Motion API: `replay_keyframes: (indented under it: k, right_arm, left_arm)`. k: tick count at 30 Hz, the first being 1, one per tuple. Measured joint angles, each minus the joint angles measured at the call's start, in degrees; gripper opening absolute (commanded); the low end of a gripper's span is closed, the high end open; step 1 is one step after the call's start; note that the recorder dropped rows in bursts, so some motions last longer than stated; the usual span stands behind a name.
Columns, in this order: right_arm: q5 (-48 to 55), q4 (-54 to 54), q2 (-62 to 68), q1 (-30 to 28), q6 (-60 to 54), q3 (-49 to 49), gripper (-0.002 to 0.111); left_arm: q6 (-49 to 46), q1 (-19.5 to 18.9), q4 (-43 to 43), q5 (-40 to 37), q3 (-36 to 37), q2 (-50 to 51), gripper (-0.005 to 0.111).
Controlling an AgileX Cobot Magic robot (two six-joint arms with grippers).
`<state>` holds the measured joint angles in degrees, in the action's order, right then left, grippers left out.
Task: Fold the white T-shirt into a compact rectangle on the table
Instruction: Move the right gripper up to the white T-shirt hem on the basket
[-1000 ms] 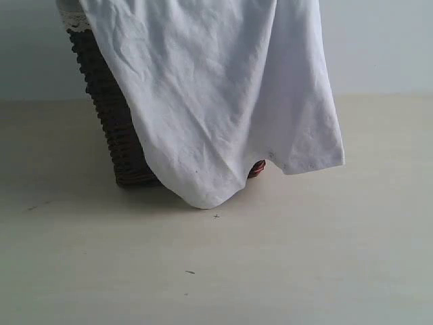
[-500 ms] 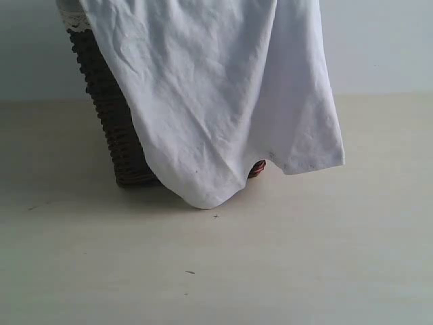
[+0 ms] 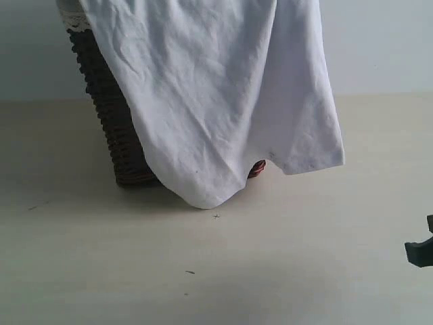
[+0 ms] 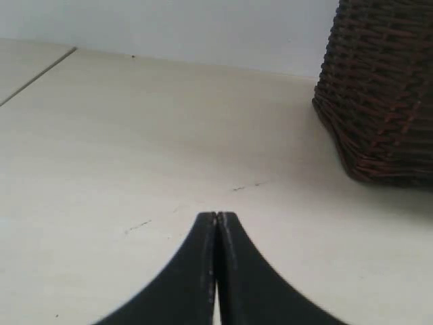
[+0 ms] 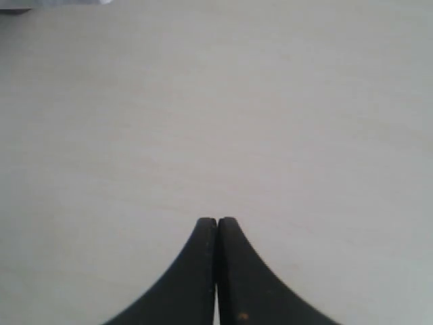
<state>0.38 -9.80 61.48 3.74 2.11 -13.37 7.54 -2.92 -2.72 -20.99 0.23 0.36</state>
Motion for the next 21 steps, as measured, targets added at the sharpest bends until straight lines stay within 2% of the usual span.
replay_keyframes:
  k: [3,6,9,10,13,15,20,21]
  right_arm:
    - [1.9,-0.5,1.5,0.0,-0.1,-1.5,0.000]
    - [10.1,-1.7,2.0,0.0,-4.8,-3.8,0.000]
    - [20.3,-1.8,3.6,0.0,-13.8,-6.7,0.000]
    - [28.4,-1.1,5.6,0.0,-22.2,-8.8,0.000]
    - [37.4,0.1,9.1,0.0,-31.9,-11.6,0.000]
    - [36.9,1.1,9.8,0.0,-33.9,-12.4,0.000]
    - [16.0,14.2,9.9,0.0,-40.5,-12.7,0.005]
    - [14.7,15.1,9.9,0.0,-41.5,-12.7,0.004]
  left_arm:
    - [0.0,0.0,0.0,0.0,0.0,0.0,0.000]
    - [0.0,0.0,0.0,0.0,0.0,0.0,0.000]
    - [0.0,0.0,0.0,0.0,0.0,0.0,0.000]
    - [0.0,0.0,0.0,0.0,0.0,0.0,0.000]
    - [0.0,0.0,0.0,0.0,0.0,0.0,0.000]
    - [0.0,0.0,0.0,0.0,0.0,0.0,0.000]
    - [0.0,0.0,0.0,0.0,0.0,0.0,0.000]
    - [0.0,0.0,0.0,0.0,0.0,0.0,0.000]
